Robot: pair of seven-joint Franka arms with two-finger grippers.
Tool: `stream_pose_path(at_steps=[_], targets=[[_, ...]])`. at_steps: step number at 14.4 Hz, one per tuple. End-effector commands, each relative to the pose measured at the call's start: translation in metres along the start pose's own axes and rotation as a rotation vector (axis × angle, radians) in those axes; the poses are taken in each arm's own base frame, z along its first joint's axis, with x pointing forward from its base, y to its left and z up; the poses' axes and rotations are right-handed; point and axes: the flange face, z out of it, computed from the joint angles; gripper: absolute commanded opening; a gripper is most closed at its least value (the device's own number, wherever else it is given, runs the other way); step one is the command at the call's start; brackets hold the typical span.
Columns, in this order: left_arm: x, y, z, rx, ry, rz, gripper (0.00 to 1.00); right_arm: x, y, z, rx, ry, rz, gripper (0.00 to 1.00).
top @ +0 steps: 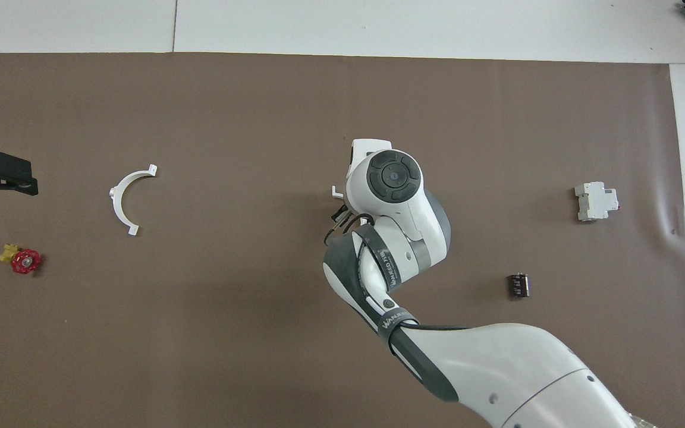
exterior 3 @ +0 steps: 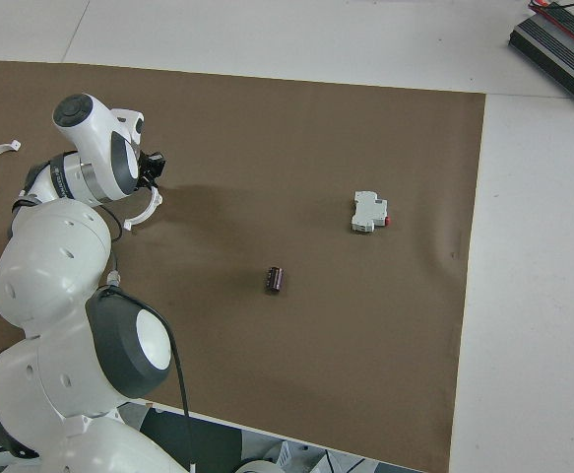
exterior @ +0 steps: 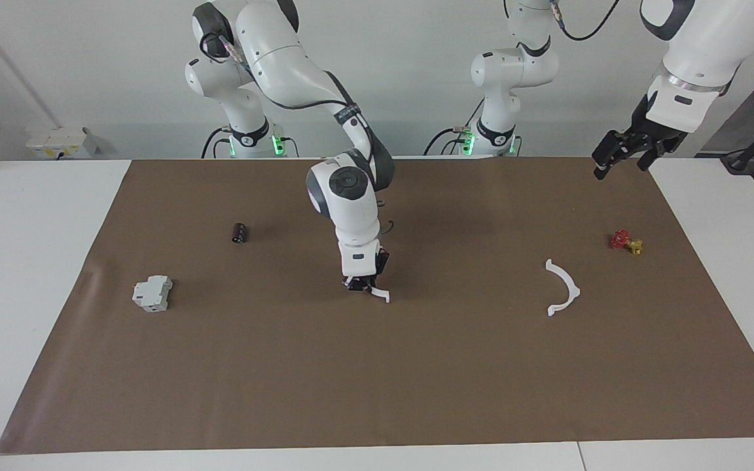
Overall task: Assemble drain pipe with both arms
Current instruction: 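Carry the white half-ring with the right gripper toward the table center, then set the half-ring down and withdraw the right gripper to rest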
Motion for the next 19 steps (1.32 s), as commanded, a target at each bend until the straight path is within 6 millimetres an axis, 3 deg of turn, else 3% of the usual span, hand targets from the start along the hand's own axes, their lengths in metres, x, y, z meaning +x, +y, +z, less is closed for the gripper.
stream_pose_path(at_steps=[1,5,6,10,12,15,17,19], targets=[[-0.006,0.0,-0.001,-0.009,0.011,0.006,1.0,-0.003,-0.004,0.002,-0.023,-0.01,0.009,0.0],[-0.006,0.0,-0.001,-0.009,0.011,0.004,1.0,-0.005,-0.005,0.003,-0.023,-0.013,0.022,0.0],[-0.006,0.0,-0.002,-0.009,0.013,0.006,1.0,-0.005,-0.005,0.003,-0.023,-0.012,0.042,0.99],[-0.006,0.0,-0.002,-0.009,0.013,0.004,1.0,-0.002,-0.01,-0.002,-0.022,-0.008,0.092,1.0],[-0.005,0.0,-0.001,-0.009,0.013,0.01,1.0,0.0,0.0,-0.031,-0.025,0.026,0.113,1.0],[-0.002,0.001,0.009,-0.02,0.078,-0.004,1.0,-0.012,0.044,-0.098,-0.026,0.071,0.191,1.0],[0.0,-0.003,0.027,-0.024,0.116,-0.01,1.0,-0.032,0.089,-0.137,-0.033,0.078,0.265,1.0],[0.008,-0.003,0.062,-0.031,0.154,-0.015,1.0,-0.055,0.136,-0.17,-0.038,0.072,0.344,1.0]])
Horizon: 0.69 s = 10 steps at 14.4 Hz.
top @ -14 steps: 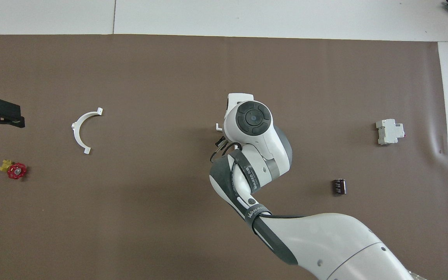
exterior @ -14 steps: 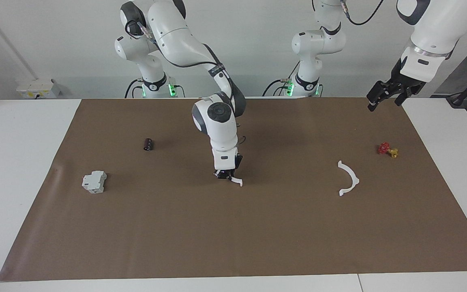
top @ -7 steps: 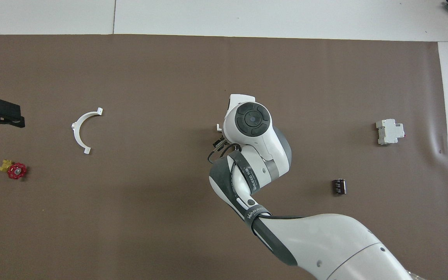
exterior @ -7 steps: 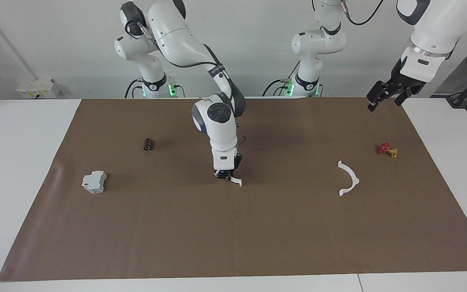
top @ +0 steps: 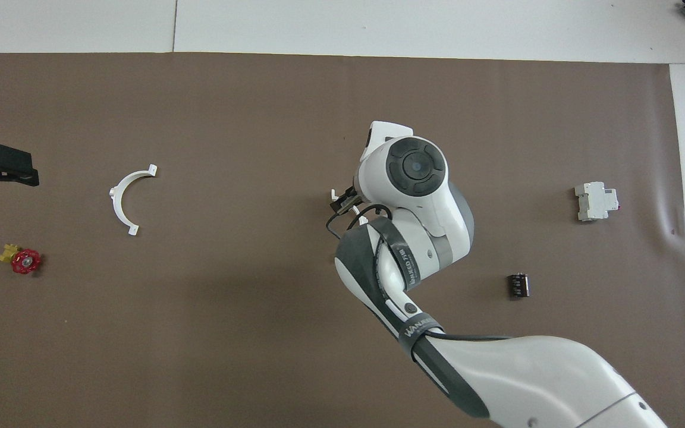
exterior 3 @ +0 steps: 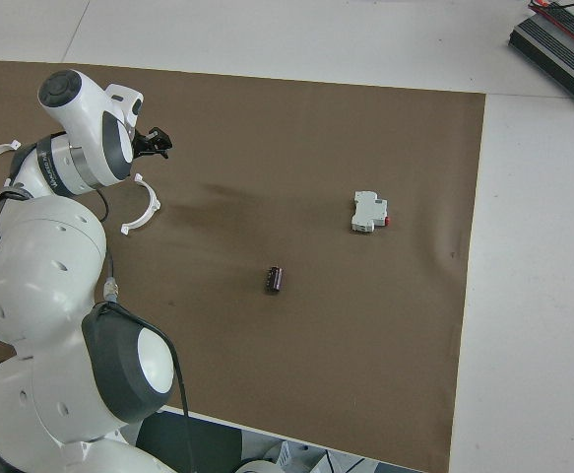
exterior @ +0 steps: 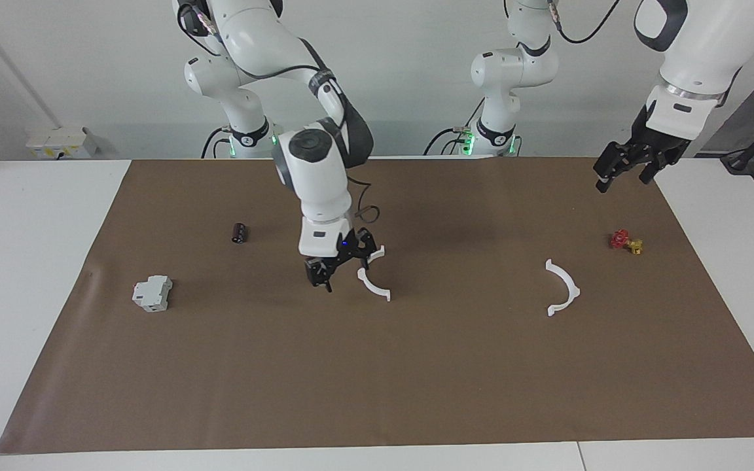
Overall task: Assemble drain pipe with both arms
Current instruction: 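Set the half-ring down and withdraw the right gripper to rest, then grasp the other white half-ring with the left gripper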
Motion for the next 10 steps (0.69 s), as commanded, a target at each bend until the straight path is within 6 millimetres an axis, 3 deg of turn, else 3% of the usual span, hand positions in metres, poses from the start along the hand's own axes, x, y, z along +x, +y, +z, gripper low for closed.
stream_pose_path(at_steps=[1,2,5,6,7,10], targets=[[-0.008,-0.006,0.045,-0.013,0.055,-0.014,1.0,-0.016,0.063,-0.044,-0.015,-0.006,0.108,1.0],[-0.004,-0.008,0.058,-0.015,0.067,-0.017,1.0,-0.022,0.083,-0.056,-0.025,-0.008,0.137,1.0],[0.008,-0.01,0.126,-0.02,0.073,-0.028,1.0,-0.042,0.132,-0.082,-0.044,-0.016,0.27,1.0],[0.008,-0.014,0.145,-0.02,0.074,-0.037,1.0,-0.048,0.142,-0.091,-0.047,-0.023,0.317,1.0],[0.004,-0.025,0.165,-0.017,0.07,-0.057,1.0,-0.054,0.151,-0.106,-0.051,-0.031,0.362,1.0],[-0.012,-0.033,0.21,-0.021,0.072,-0.148,1.0,-0.074,0.176,-0.156,-0.055,-0.068,0.514,1.0]])
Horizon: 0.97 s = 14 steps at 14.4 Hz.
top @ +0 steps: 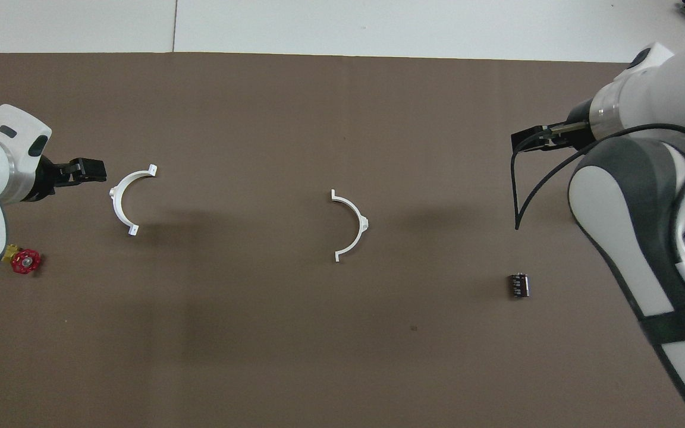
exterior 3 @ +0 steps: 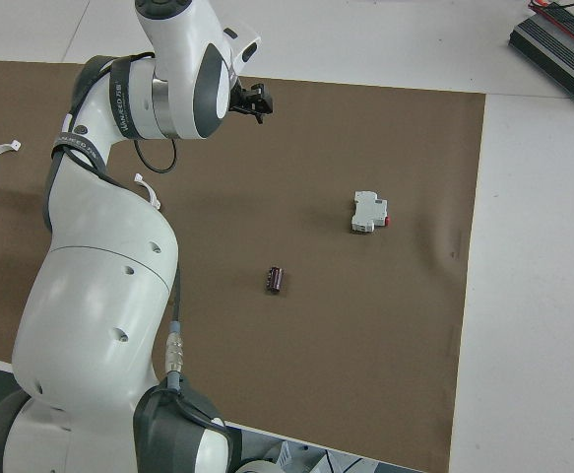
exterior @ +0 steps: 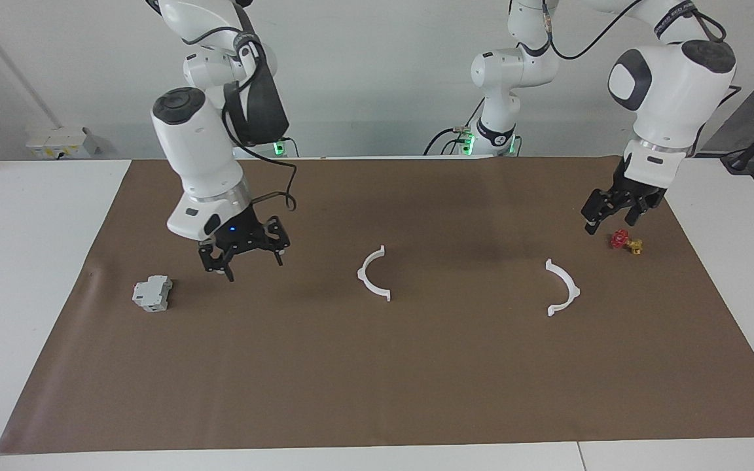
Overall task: Assemble drain pipe with both arms
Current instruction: 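Grasp the other white half-ring with the left gripper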
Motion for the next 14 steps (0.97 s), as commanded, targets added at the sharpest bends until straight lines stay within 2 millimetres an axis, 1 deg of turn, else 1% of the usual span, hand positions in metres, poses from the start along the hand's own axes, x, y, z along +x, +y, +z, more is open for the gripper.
stream_pose_path(at_steps=[1,2,3,4,5,6,7,8,9,10,11,12,13,14], targets=[[-0.015,-0.006,0.04,-0.005,-0.006,-0.115,1.0,-0.012,0.035,-0.053,-0.034,-0.018,0.125,1.0],[-0.015,0.0,0.055,-0.007,-0.011,-0.145,1.0,-0.016,0.047,-0.063,-0.05,-0.042,0.141,1.0],[-0.014,0.002,0.071,-0.011,-0.005,-0.173,1.0,-0.02,0.06,-0.072,-0.058,-0.065,0.163,1.0],[-0.013,0.002,0.078,-0.013,-0.001,-0.184,1.0,-0.023,0.069,-0.075,-0.064,-0.087,0.179,1.0],[-0.014,0.002,0.084,-0.011,-0.01,-0.184,1.0,-0.031,0.079,-0.076,-0.069,-0.122,0.197,1.0],[-0.013,0.0,0.089,-0.009,-0.014,-0.184,1.0,-0.04,0.091,-0.082,-0.07,-0.143,0.21,1.0],[-0.013,-0.003,0.097,-0.008,-0.017,-0.185,1.0,-0.047,0.101,-0.082,-0.067,-0.163,0.22,1.0],[-0.015,-0.001,0.103,-0.009,-0.019,-0.183,1.0,-0.052,0.104,-0.081,-0.063,-0.188,0.223,1.0],[-0.016,0.001,0.105,-0.008,-0.023,-0.182,1.0,-0.055,0.104,-0.077,-0.061,-0.2,0.217,1.0],[-0.016,0.002,0.105,-0.009,-0.023,-0.18,1.0,-0.061,0.108,-0.075,-0.058,-0.21,0.218,1.0],[-0.016,0.002,0.105,-0.008,-0.025,-0.18,1.0,-0.07,0.117,-0.069,-0.049,-0.223,0.201,1.0],[-0.016,0.002,0.105,-0.008,-0.025,-0.18,1.0,-0.079,0.132,-0.066,-0.05,-0.233,0.171,1.0],[-0.016,0.001,0.106,-0.008,-0.026,-0.182,1.0,-0.082,0.144,-0.067,-0.057,-0.237,0.138,1.0],[-0.016,0.001,0.106,-0.008,-0.026,-0.18,0.94,-0.086,0.159,-0.067,-0.054,-0.24,0.127,1.0]])
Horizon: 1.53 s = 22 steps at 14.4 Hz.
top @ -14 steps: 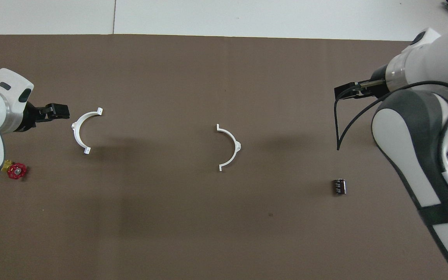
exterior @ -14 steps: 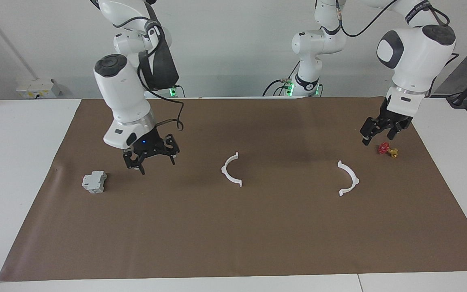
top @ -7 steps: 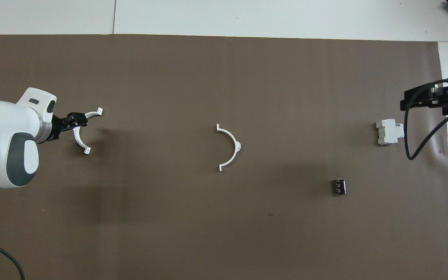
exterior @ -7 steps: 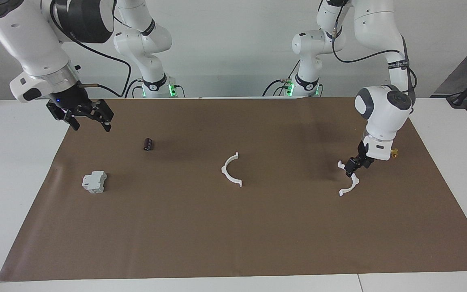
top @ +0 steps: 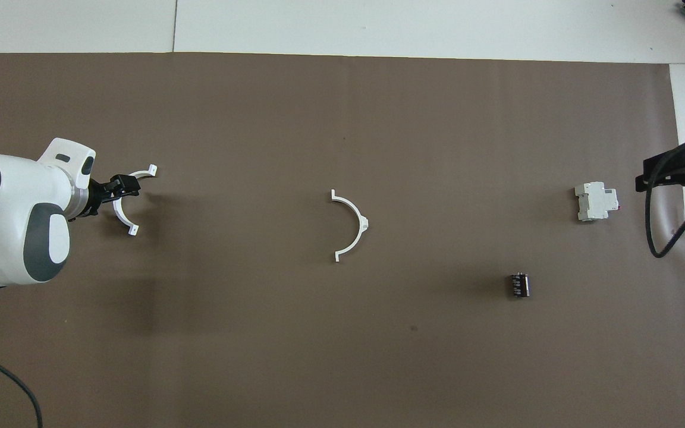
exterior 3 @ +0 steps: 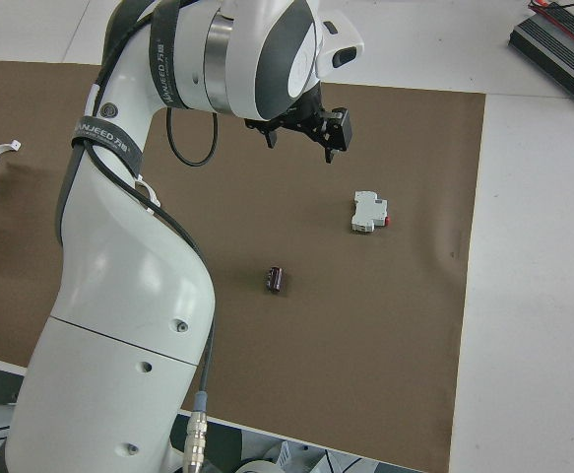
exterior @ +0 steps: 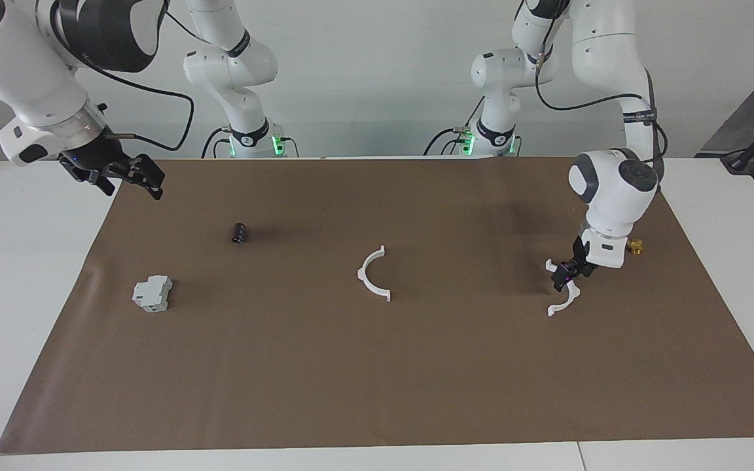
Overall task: Assemble drain pipe with both arms
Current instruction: 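Grasp the other white half-ring with the left gripper, then carry the half-ring with the left gripper to the placed half-ring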
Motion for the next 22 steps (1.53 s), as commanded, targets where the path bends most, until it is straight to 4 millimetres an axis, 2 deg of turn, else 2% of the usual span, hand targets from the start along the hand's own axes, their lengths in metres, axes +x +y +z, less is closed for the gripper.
stream_pose_path(at_steps=[1,2,4,5,6,7,10,13,14,16,17,19,21,22], targets=[[0.0,0.001,0.0,-0.008,0.011,-0.014,0.8,-0.019,0.041,0.004,-0.001,-0.008,-0.056,1.0],[0.0,0.001,0.0,-0.008,0.011,-0.014,0.61,-0.022,0.047,0.004,0.004,-0.012,-0.067,1.0],[-0.001,0.001,0.0,-0.006,0.006,-0.013,0.05,-0.019,0.041,-0.006,-0.005,0.017,-0.074,1.0],[-0.001,0.001,0.001,-0.005,0.004,-0.008,0.0,-0.015,0.035,-0.021,-0.014,0.05,-0.084,1.0],[-0.002,0.001,0.001,-0.005,0.004,-0.008,0.0,-0.014,0.028,-0.033,-0.021,0.065,-0.096,1.0],[-0.002,0.002,0.001,-0.006,0.004,-0.008,0.0,-0.011,0.013,-0.034,-0.025,0.064,-0.11,1.0],[-0.002,0.002,0.001,-0.006,0.004,-0.005,0.0,-0.016,-0.013,-0.044,-0.009,0.06,0.03,1.0],[-0.002,0.002,0.001,-0.004,0.0,0.001,0.0,-0.021,-0.016,-0.044,-0.018,0.051,0.019,1.0],[-0.003,0.01,-0.002,-0.005,-0.004,-0.002,0.0,-0.021,-0.018,-0.043,-0.02,0.049,0.003,1.0],[-0.007,0.044,-0.018,0.001,-0.03,-0.023,0.0,-0.021,-0.028,-0.042,-0.059,0.043,-0.039,1.0],[-0.006,0.062,-0.033,0.004,-0.04,-0.033,0.0,-0.021,-0.032,-0.043,-0.061,0.044,-0.045,1.0],[-0.016,0.104,-0.055,0.011,-0.063,-0.045,0.0,-0.022,-0.032,-0.043,-0.063,0.041,-0.048,1.0],[-0.041,0.152,-0.062,0.004,-0.053,-0.081,0.0,-0.023,-0.024,-0.041,-0.062,0.025,-0.059,1.0],[-0.054,0.168,-0.062,0.014,-0.051,-0.091,0.0,-0.027,-0.024,-0.046,-0.058,0.029,-0.059,1.0]])
